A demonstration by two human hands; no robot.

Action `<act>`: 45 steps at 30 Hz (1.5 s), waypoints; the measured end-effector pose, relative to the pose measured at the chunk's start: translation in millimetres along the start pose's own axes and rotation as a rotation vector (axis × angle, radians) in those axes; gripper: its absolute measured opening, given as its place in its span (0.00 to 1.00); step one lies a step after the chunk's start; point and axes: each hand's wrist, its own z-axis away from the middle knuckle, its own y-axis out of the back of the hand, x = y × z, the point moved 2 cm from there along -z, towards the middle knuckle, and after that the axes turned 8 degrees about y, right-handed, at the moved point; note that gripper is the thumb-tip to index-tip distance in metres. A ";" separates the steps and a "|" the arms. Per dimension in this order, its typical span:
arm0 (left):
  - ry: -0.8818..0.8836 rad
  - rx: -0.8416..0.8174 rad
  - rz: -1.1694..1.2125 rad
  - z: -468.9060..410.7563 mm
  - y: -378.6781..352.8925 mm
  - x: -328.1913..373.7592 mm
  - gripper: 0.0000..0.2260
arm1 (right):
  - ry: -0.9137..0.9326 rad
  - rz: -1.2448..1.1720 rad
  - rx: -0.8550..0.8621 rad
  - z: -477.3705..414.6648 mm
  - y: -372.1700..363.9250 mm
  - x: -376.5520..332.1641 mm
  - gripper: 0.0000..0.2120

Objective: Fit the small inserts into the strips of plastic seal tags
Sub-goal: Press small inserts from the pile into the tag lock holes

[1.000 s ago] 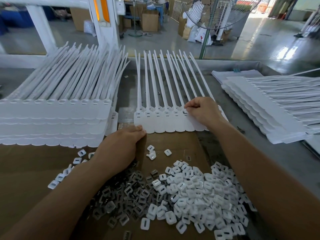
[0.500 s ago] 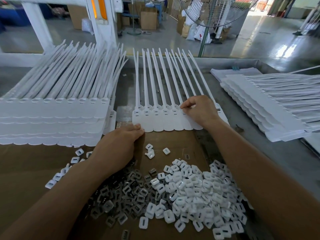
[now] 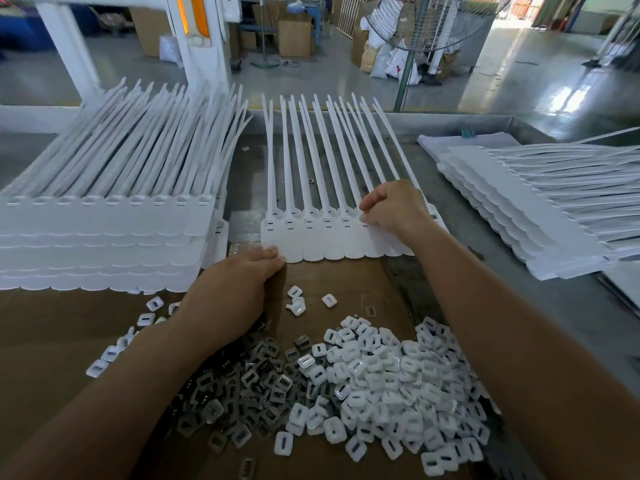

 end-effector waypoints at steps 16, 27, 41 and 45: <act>0.024 -0.024 -0.026 -4.3 -2.9 -1.1 0.22 | 0.226 0.036 -0.196 34.6 15.4 -0.2 0.06; 0.040 -0.044 -0.041 -6.1 -4.6 -1.7 0.23 | 0.283 0.004 -0.857 97.0 37.8 -16.4 0.08; 0.051 -0.029 -0.018 -6.0 -4.2 -1.4 0.22 | 0.298 0.066 -0.800 97.1 26.5 -16.8 0.09; 0.049 -0.036 -0.022 -6.6 -4.3 -1.6 0.22 | 0.310 -0.015 -0.748 94.1 28.6 -14.4 0.07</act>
